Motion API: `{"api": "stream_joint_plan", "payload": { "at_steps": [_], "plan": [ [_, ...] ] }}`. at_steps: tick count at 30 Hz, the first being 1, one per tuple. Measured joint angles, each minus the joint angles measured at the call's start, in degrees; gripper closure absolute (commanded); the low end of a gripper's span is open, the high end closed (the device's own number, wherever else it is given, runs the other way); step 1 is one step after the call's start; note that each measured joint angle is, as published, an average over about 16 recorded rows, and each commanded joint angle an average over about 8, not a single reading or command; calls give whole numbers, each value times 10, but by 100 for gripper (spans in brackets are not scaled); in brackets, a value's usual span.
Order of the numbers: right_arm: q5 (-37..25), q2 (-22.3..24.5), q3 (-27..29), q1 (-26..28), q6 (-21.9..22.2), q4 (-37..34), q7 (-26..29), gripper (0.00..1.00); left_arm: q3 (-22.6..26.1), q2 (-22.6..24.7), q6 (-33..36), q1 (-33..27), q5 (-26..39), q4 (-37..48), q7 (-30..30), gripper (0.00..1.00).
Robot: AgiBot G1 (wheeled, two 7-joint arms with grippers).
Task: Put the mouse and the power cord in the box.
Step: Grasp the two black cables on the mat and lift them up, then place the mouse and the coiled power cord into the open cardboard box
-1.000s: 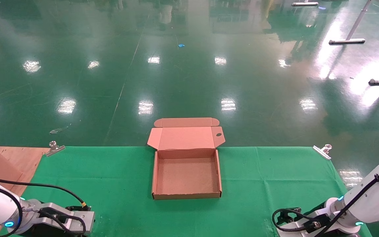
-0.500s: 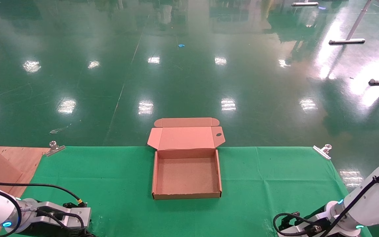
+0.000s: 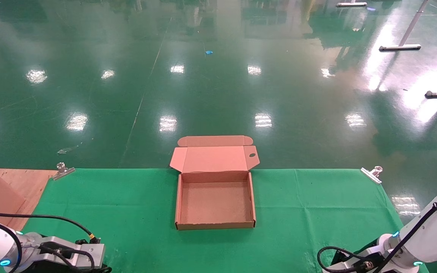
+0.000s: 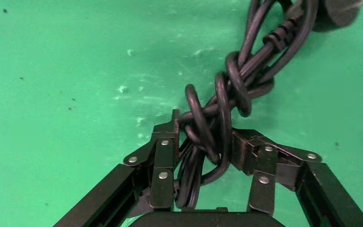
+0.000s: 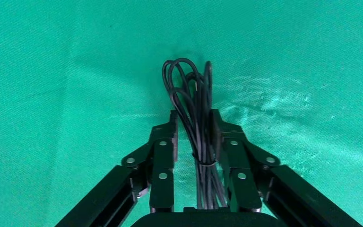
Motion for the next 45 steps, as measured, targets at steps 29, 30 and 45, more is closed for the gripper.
{"api": "stream_joint_plan", "payload": {
  "at_steps": [29,30,45],
  "plan": [
    [63,50,46,170,-141,200,99,100,7,-7,216,-239,9,-39,-44,100],
    [64,47,47,179,-144,217,114,100,7,-2,219,-252,9,-42,-48,100],
    [61,-27,29,301,-159,360,277,100,5,75,235,-381,-14,-47,-76,100]
  ]
}}
